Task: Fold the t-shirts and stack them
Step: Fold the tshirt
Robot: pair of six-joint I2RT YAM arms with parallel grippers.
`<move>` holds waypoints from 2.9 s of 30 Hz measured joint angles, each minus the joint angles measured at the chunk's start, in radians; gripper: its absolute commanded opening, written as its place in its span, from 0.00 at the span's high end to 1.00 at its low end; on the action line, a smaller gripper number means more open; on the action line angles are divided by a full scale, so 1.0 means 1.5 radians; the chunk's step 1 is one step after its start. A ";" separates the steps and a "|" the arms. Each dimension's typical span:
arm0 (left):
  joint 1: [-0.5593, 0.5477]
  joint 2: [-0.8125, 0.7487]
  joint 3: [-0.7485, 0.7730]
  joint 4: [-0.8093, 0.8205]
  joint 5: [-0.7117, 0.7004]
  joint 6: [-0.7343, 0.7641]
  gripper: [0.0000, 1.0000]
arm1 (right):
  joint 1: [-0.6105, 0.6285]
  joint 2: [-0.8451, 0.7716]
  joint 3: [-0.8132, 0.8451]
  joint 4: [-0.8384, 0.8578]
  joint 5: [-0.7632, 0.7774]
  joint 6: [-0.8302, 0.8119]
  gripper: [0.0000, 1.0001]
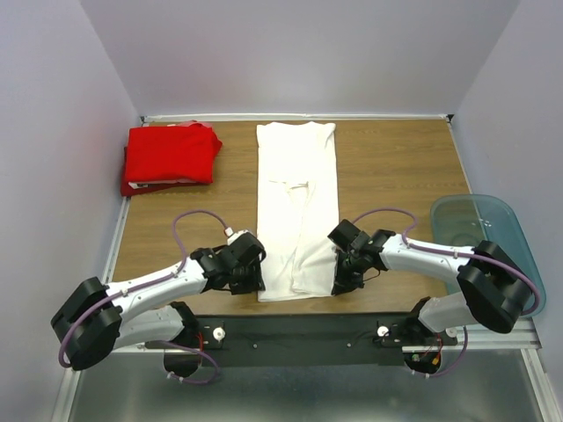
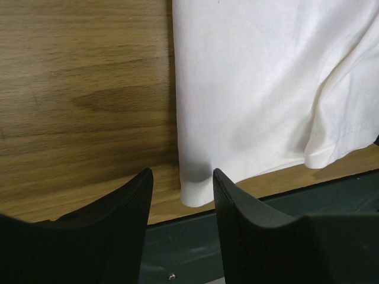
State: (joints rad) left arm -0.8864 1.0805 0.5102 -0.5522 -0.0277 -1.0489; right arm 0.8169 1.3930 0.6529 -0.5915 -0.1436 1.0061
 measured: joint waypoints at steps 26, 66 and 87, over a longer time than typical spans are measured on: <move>-0.030 0.008 -0.057 0.092 0.076 -0.037 1.00 | 0.001 0.021 0.018 -0.003 -0.005 0.004 0.99; 0.335 0.417 0.433 0.204 0.084 0.303 1.00 | -0.216 0.371 0.577 -0.070 0.188 -0.121 1.00; 0.391 0.593 0.588 0.169 0.178 0.401 0.57 | -0.258 0.473 0.704 -0.103 0.174 -0.138 0.83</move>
State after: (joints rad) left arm -0.2993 1.9697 1.3930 -0.2985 0.2398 -0.4473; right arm 0.4297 2.1021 1.7084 -0.7460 0.1177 0.7986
